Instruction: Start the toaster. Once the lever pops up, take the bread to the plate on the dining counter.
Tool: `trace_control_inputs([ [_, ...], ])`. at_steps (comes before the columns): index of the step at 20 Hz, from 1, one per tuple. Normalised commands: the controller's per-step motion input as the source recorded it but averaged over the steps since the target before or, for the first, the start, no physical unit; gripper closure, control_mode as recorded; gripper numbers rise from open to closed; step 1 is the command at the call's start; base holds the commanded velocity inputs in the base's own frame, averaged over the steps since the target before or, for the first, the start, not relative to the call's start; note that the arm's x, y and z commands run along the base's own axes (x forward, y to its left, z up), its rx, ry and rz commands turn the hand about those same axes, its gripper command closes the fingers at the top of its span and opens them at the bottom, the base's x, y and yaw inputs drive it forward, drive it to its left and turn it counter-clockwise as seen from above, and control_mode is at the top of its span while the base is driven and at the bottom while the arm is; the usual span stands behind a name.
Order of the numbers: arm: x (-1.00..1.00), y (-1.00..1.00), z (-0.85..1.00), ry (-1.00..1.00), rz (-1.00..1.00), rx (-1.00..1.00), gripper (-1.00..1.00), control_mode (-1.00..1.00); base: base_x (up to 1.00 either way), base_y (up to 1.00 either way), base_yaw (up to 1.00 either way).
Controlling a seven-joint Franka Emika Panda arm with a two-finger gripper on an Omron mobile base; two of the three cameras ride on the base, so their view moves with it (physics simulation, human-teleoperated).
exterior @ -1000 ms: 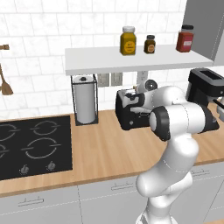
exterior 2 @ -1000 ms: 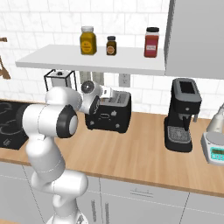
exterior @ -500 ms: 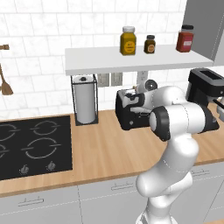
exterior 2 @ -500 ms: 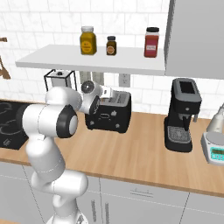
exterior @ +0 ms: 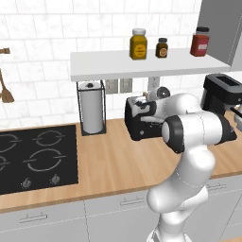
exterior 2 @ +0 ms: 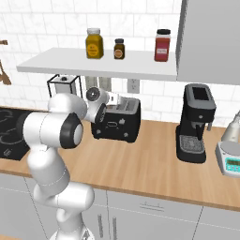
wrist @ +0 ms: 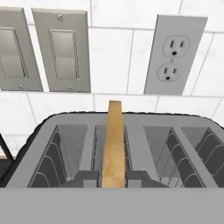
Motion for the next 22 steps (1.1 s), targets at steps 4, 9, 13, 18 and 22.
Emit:
trace_control_inputs([
  [4,-0.15,-0.01,0.08,-0.15,0.00,0.00,1.00,-1.00,0.00,0.00,0.00],
  [9,-0.14,0.00,0.35,-0.14,0.00,0.00,1.00,-1.00,0.00,0.00,0.00],
  [13,-0.08,0.00,0.56,-0.07,0.00,0.00,1.00,-1.00,0.00,0.00,0.00],
  [18,-0.22,-0.02,0.64,0.00,0.00,0.00,1.00,-1.00,0.00,0.00,0.00],
  [22,-0.28,0.00,0.77,0.15,-0.02,-0.01,1.00,-1.00,0.00,0.00,0.00],
])
